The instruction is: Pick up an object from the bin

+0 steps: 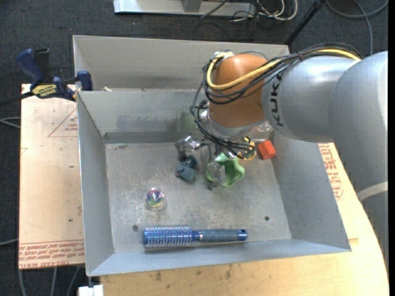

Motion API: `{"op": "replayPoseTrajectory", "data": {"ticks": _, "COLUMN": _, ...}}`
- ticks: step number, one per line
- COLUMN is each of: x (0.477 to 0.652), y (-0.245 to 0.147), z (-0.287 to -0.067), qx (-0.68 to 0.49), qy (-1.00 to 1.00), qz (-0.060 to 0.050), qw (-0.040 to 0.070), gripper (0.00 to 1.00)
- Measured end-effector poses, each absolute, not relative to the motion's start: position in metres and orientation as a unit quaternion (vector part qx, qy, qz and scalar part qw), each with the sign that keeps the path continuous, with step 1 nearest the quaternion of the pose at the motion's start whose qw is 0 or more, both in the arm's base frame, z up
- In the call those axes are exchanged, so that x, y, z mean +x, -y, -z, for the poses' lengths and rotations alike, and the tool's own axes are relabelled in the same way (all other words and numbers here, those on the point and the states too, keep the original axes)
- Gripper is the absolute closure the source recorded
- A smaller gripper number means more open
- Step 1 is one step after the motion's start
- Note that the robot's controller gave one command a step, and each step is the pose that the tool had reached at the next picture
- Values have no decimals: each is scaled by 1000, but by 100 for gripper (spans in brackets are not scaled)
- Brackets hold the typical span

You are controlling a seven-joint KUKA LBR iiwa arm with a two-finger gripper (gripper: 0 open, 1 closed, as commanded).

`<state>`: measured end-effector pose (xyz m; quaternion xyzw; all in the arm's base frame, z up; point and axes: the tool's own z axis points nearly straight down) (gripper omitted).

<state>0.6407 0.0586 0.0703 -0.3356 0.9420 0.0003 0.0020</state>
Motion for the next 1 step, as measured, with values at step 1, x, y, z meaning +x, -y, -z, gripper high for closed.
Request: {"op": "replayPoseTrajectory", "data": {"ticks": 1, "x": 644, "y": -86, "z": -72, "qx": -505, "qy": -863, "qz": 0, "qw": 2, "gripper": 0}}
